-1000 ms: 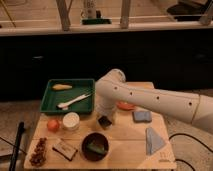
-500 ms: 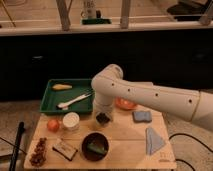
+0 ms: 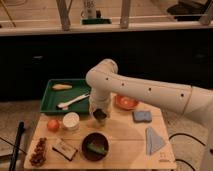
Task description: Stack cups on top of each other
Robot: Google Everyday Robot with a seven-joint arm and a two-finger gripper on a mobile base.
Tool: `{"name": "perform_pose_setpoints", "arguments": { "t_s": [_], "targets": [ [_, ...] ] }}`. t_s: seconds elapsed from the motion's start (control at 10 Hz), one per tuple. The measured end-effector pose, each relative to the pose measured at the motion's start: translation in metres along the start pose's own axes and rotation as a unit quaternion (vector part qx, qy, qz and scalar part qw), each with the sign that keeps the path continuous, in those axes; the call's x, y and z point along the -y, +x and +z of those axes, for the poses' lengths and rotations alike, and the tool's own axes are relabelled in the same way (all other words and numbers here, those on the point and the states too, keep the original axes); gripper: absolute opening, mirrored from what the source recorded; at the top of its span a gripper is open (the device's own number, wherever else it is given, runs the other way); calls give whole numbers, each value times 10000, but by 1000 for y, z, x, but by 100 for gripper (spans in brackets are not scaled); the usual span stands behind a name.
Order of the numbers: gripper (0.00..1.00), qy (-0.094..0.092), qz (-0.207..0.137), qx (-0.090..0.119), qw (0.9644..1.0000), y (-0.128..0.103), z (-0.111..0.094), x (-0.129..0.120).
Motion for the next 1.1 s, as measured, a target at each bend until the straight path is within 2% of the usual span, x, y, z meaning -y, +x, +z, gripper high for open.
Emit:
{"name": "perform_pose_setpoints", "arguments": {
  "t_s": [0.5,1.1],
  "targets": [
    [0,-112,7,47,9999,20,-3,8],
    [0,-94,98,185,9997,35,4,3]
  ]
}}
